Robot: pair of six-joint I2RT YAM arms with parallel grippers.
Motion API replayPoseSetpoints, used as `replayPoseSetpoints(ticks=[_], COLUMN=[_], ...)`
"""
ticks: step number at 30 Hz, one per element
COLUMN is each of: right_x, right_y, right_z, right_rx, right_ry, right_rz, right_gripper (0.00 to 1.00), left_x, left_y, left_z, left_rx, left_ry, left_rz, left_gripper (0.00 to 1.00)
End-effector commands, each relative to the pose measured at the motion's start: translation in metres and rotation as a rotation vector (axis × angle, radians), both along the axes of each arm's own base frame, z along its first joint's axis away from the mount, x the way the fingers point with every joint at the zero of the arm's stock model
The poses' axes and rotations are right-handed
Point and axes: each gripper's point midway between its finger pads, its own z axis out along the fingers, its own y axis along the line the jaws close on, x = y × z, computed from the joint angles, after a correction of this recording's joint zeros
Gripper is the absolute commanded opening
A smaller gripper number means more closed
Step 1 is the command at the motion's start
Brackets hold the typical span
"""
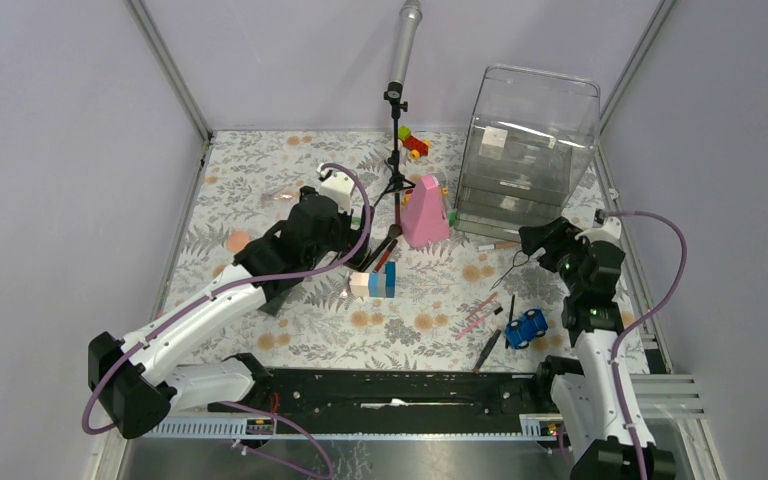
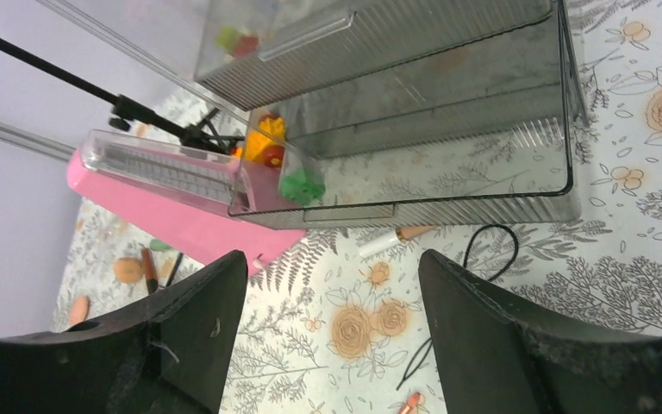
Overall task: Organize the makeup
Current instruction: Open the drawer in the storage box, then move the makeup to the center of the board.
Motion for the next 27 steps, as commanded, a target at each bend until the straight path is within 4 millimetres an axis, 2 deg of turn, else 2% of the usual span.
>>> replayPoseSetpoints(ticks=[1,3,4,8,11,15,19,22,27], right_x=[0.0,0.0,0.0,-0.005,-0.01,-0.015,-0.022,-0.032,-0.043], right_y=[0.003,0.001,-0.008,-0.031,-0.034,-0.033,-0.03,-0.03,-0.023], right_z=[0.013,0.014,0.013,0.019,0.02,0.032,0.063,0.081,0.106], right_rx=[-0.101,-0.097,-0.097,-0.105,-0.104,-0.1,-0.102,-0.121,-0.127], right_ry=[0.068,0.103,0.13,0.207,0.283,0.302,0.229,0.202,0.157], right_rz=[0.069,0.05,-0.004,-0.148,-0.167,-0.166,-0.156,-0.155,-0.124], right_gripper=[0.78,0.77,0.77,0.79,0.79,0.79,0.81,0.82,0.82], left_x=[0.003,0.002,0.001,-0.009,-0.022,-0.049,-0.079,-0.1,-0.109], left_y=[-0.003,-0.003,-0.005,-0.023,-0.04,-0.074,-0.113,-0.149,-0.211], left_z=[0.013,0.015,0.015,0.013,0.01,-0.003,-0.019,-0.032,-0.05], left_rx=[-0.028,-0.031,-0.034,-0.041,-0.02,0.029,0.091,0.165,0.177], left_ry=[-0.038,-0.041,-0.038,-0.021,-0.021,-0.005,-0.03,-0.119,-0.223], left_rz=[-0.011,-0.014,-0.031,-0.125,-0.212,-0.375,-0.525,-0.627,-0.744], left_gripper=[0.94,0.94,0.94,0.92,0.92,0.94,0.95,0.95,0.94])
